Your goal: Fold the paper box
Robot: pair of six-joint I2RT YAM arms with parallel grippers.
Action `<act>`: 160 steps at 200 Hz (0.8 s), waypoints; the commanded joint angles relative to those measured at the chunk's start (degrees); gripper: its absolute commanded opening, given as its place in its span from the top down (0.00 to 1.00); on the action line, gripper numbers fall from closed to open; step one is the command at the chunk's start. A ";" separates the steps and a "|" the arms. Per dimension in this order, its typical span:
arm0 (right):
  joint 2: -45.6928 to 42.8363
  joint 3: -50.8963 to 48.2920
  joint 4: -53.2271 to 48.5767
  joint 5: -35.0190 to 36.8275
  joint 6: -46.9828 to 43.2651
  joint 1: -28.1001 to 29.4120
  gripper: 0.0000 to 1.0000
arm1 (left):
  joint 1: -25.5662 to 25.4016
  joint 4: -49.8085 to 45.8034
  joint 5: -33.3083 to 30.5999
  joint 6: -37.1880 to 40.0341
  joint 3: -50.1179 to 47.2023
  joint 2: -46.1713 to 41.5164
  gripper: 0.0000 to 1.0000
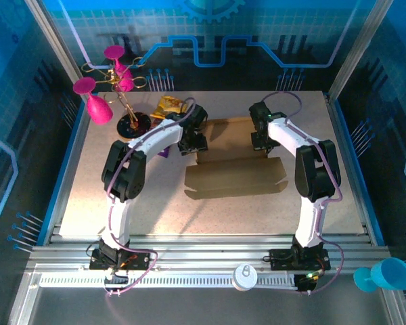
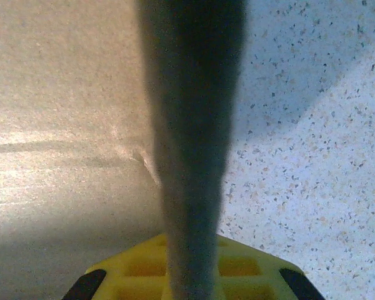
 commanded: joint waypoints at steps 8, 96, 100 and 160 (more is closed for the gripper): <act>0.90 3.36 -4.70 -1.38 -4.63 -1.14 1.00 | 0.41 -3.78 3.08 -1.31 0.10 -6.13 0.43; 3.29 6.37 -8.19 -6.66 -7.91 -2.31 1.00 | 1.68 2.19 9.04 -2.05 -8.68 -8.32 0.51; 3.40 6.43 -8.25 -6.84 -8.02 -2.35 1.00 | 1.76 2.83 9.12 -2.25 -9.41 -8.41 0.52; 5.22 7.75 -9.45 -8.41 -8.70 -3.18 1.00 | 1.60 4.67 9.50 -3.23 -13.07 -7.32 0.63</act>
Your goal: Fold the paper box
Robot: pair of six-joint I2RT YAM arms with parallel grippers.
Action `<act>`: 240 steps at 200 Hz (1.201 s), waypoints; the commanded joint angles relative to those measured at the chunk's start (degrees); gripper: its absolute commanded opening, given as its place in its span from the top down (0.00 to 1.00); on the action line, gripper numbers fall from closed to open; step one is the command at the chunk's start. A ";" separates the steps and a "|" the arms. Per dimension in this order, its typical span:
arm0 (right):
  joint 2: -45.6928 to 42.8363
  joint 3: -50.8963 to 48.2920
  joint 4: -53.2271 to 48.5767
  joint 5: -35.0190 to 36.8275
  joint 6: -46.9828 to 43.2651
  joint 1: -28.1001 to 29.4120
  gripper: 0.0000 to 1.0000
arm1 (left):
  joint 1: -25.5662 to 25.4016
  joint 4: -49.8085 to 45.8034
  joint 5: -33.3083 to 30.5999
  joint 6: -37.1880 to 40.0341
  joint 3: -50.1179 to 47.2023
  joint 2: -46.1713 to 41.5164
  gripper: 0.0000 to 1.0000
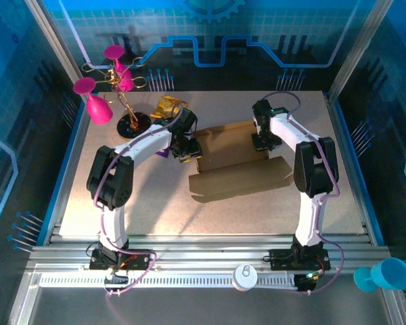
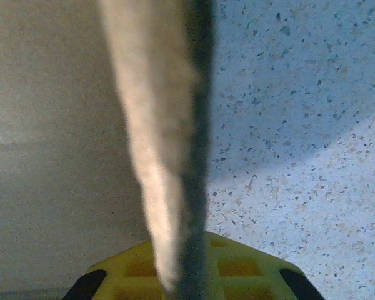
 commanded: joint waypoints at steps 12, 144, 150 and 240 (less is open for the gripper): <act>1.77 2.99 -2.66 -1.66 -1.42 -1.03 1.00 | -0.29 1.89 0.40 -1.28 -2.42 -0.16 0.65; 4.33 5.64 -4.25 -3.36 -0.43 -0.84 1.00 | -1.48 3.50 2.38 -2.56 -5.46 2.29 1.00; 4.27 5.80 -4.30 -3.41 -0.43 -0.82 1.00 | -1.46 3.13 2.47 -2.45 -5.33 2.45 1.00; -0.39 35.99 -26.02 4.64 14.71 -1.79 0.22 | -1.37 2.12 3.58 -14.50 -3.51 1.50 1.00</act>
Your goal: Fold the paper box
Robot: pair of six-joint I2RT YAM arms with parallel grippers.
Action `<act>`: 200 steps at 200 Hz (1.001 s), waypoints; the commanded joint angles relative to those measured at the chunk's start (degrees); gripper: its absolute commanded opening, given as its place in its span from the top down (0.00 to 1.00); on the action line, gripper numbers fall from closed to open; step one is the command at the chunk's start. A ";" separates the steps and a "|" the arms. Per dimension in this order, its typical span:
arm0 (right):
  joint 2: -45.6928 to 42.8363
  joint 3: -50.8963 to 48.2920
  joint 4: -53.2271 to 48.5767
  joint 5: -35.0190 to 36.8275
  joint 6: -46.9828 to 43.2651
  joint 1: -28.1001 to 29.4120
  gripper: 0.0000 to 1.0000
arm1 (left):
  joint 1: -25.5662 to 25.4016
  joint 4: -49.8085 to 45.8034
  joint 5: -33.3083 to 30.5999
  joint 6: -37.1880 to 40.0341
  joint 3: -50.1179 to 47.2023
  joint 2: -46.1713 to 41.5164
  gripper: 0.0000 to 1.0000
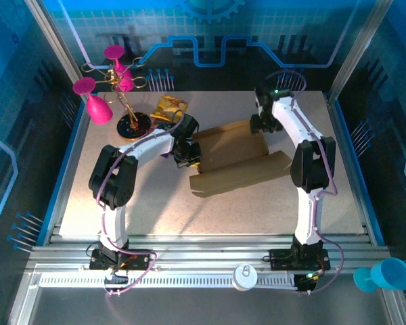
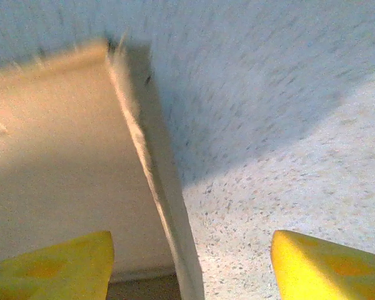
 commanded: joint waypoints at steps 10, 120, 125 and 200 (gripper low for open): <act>-6.29 14.42 -14.23 5.29 12.58 -1.93 0.20 | -0.41 -2.08 1.49 -10.86 1.05 0.83 1.00; -41.56 -24.67 -4.55 -16.12 36.10 -1.51 0.34 | -2.49 3.97 2.06 -37.00 0.01 -0.64 1.00; -41.50 -26.06 -3.04 -17.44 36.08 -1.25 0.35 | -2.55 3.96 2.10 -37.24 0.16 -0.44 1.00; -40.65 -27.62 2.09 -14.02 32.85 2.45 0.42 | -3.77 5.37 2.26 -38.63 0.19 0.39 1.00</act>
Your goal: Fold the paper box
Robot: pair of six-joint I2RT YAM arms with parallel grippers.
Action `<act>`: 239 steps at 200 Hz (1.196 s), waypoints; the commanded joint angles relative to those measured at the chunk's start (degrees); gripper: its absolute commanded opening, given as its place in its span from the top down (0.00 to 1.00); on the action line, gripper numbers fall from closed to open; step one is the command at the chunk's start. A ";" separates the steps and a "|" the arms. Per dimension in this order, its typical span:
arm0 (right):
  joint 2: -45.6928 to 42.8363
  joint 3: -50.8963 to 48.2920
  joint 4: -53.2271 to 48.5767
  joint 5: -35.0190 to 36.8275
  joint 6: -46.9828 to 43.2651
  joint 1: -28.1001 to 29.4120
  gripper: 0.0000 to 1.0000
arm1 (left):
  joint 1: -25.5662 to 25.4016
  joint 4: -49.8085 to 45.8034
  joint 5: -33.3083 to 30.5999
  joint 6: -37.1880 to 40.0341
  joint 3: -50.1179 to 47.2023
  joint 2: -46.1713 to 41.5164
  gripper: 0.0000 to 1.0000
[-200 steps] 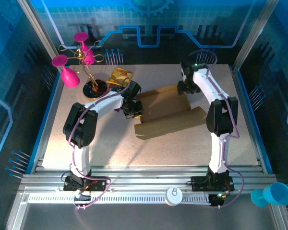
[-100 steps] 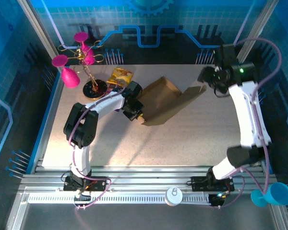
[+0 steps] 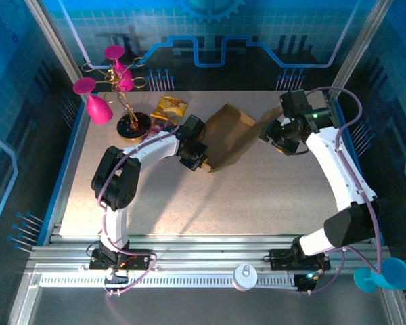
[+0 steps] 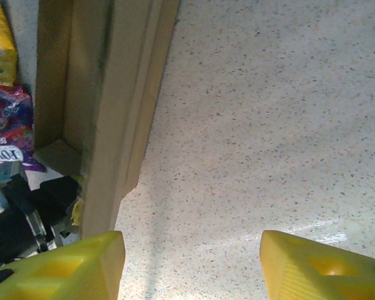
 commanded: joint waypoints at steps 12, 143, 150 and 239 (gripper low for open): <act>-4.85 -1.04 3.40 2.34 0.49 1.51 0.42 | -0.58 1.98 1.58 -2.06 -0.14 0.30 1.00; 5.49 5.84 0.18 7.26 -4.51 3.13 0.71 | -1.42 3.03 2.29 -2.46 0.17 0.83 1.00; 6.05 6.43 -0.66 8.44 -5.16 3.23 0.79 | -1.45 3.34 2.62 -2.48 0.21 0.78 1.00; 9.34 14.62 -6.52 19.23 -31.44 0.74 1.00 | -2.78 3.17 8.30 -2.55 -1.89 -10.06 0.45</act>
